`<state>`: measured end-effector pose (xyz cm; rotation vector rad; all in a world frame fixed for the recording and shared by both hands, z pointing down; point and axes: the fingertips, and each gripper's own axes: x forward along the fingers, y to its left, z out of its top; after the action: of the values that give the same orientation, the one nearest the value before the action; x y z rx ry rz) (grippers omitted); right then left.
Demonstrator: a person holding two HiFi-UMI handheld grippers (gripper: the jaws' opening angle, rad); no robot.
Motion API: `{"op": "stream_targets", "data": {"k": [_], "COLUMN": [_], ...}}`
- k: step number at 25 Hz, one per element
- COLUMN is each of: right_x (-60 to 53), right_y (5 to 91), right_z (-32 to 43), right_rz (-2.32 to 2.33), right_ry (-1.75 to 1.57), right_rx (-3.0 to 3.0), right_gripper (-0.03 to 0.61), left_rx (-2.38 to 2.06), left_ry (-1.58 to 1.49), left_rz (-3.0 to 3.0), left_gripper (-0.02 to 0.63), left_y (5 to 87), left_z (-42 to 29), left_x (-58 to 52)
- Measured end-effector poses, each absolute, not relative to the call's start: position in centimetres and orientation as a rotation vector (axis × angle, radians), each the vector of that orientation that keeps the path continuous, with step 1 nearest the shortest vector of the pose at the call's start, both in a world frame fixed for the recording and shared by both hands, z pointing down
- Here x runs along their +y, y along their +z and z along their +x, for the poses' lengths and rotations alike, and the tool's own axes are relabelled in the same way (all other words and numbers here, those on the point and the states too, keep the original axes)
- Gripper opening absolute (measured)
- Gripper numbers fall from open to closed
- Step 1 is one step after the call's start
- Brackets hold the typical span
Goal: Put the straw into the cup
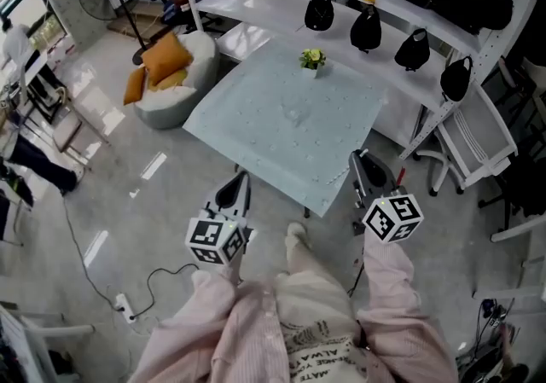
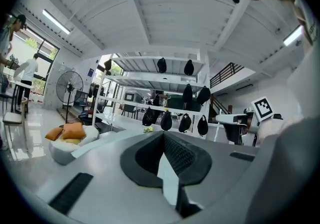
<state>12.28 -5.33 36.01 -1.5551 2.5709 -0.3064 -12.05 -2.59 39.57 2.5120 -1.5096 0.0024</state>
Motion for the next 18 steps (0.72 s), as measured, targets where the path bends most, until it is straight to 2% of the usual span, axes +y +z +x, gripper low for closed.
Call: {"op": "stream_targets", "data": {"k": [18], "right_x": [-24.8], "right_y": [39.0], "right_z": [11.0], "right_rz": [-1.596], "right_ry": [-0.413], "right_rx": [2.563], "right_gripper": [0.018], "left_rx": [-1.504], "left_ry": [0.064], "left_rz": [2.425], "left_gripper": [0.000], "left_y": [42.3], "left_z": [-14.5], "left_x": [-20.3]}}
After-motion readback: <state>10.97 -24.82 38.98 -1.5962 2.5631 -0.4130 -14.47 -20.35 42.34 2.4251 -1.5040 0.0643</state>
